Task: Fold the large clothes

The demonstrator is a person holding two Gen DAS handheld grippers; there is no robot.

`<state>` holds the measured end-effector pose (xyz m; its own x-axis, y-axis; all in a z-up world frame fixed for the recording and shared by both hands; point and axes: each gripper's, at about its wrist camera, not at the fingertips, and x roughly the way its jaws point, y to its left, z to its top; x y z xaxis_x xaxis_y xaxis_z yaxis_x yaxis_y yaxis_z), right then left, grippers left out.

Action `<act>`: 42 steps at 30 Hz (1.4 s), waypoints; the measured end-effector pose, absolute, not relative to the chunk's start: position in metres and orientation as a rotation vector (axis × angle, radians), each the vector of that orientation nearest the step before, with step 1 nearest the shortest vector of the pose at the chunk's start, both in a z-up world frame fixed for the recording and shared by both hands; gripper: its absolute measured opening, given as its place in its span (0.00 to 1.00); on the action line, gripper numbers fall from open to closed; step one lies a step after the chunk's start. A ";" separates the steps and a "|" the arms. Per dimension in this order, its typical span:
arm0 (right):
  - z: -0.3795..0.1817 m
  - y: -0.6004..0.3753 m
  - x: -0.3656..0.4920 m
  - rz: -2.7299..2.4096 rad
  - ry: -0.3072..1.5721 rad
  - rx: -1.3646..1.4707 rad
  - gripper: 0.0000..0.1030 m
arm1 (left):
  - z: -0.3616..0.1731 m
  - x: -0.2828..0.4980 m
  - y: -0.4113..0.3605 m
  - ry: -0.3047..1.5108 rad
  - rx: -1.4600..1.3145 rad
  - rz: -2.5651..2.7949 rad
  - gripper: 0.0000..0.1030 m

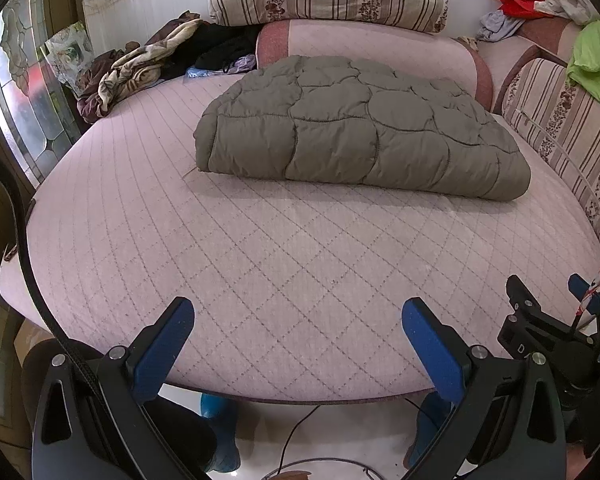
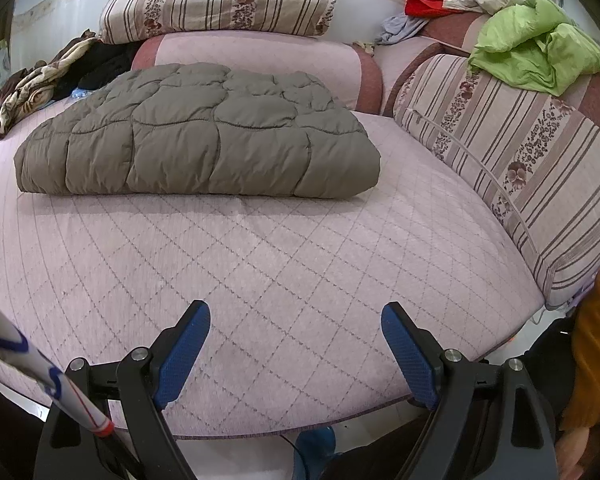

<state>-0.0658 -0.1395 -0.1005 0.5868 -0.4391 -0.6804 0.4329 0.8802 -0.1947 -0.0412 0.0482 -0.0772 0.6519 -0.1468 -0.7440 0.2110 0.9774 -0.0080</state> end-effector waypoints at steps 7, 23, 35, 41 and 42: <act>-0.099 -0.137 -0.067 -0.508 0.783 -0.007 0.88 | -0.079 -0.041 0.050 0.843 0.078 -0.205 1.00; -0.098 -0.136 -0.067 -0.504 0.787 -0.010 0.89 | -0.083 -0.039 0.052 0.866 0.066 -0.216 1.00; -0.099 -0.137 -0.068 -0.509 0.788 -0.005 0.89 | -0.087 -0.038 0.052 0.877 0.063 -0.223 1.00; -0.100 -0.137 -0.067 -0.508 0.794 -0.010 0.89 | -0.089 -0.036 0.054 0.882 0.059 -0.222 1.00; -0.100 -0.137 -0.067 -0.507 0.795 -0.013 0.89 | -0.089 -0.035 0.055 0.881 0.058 -0.219 1.00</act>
